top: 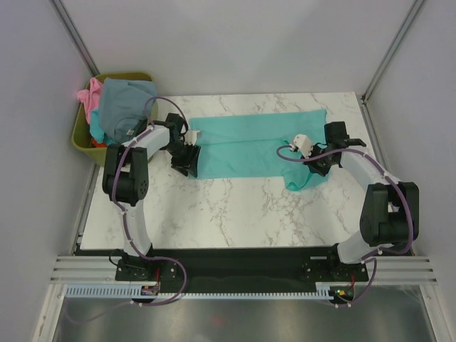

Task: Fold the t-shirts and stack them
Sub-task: Fold the tshirt

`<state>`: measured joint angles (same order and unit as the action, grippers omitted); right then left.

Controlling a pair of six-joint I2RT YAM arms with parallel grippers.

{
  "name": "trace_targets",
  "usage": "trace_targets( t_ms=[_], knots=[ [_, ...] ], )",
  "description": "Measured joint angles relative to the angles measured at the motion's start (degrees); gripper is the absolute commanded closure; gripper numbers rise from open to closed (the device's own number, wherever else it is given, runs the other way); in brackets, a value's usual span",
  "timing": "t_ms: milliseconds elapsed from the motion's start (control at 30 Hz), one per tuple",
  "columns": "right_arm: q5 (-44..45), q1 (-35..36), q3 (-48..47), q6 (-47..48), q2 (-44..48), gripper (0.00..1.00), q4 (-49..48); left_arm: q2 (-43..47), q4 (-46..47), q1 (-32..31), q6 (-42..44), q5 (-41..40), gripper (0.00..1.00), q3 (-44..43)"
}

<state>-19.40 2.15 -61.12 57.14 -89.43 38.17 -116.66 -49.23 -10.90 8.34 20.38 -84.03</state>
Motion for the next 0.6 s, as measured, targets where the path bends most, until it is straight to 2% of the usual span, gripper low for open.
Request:
trace_targets(
  t_ms=[67,100,233,400,433,467,600],
  knots=[
    [0.0,0.0,-0.07,0.0,-0.11,1.0,-0.04,-0.02,0.11,0.0,-0.07,-0.33,0.53,-0.35],
    [0.0,0.0,-0.09,0.0,-0.2,1.0,-0.09,-0.02,0.17,0.0,-0.04,-0.37,0.65,-0.37],
    [0.0,0.0,-0.09,-0.02,-0.42,1.0,-0.09,-0.02,0.11,0.0,-0.09,-0.42,0.76,-0.35],
    [0.0,0.0,-0.09,-0.61,-0.66,1.0,-0.37,0.02,0.07,0.0,-0.09,-0.39,0.76,0.13],
    [0.0,0.0,-0.11,-0.92,-0.7,1.0,-0.52,0.04,0.11,0.0,-0.09,-0.39,0.81,0.33],
    [0.02,0.0,-0.11,-1.14,-0.76,1.0,-0.74,0.04,0.04,0.02,-0.11,-0.42,0.98,0.44],
    [0.28,-0.02,-0.44,-3.04,-0.9,1.0,-1.77,0.31,-0.57,0.13,0.35,-0.68,0.98,0.09]
  ],
)
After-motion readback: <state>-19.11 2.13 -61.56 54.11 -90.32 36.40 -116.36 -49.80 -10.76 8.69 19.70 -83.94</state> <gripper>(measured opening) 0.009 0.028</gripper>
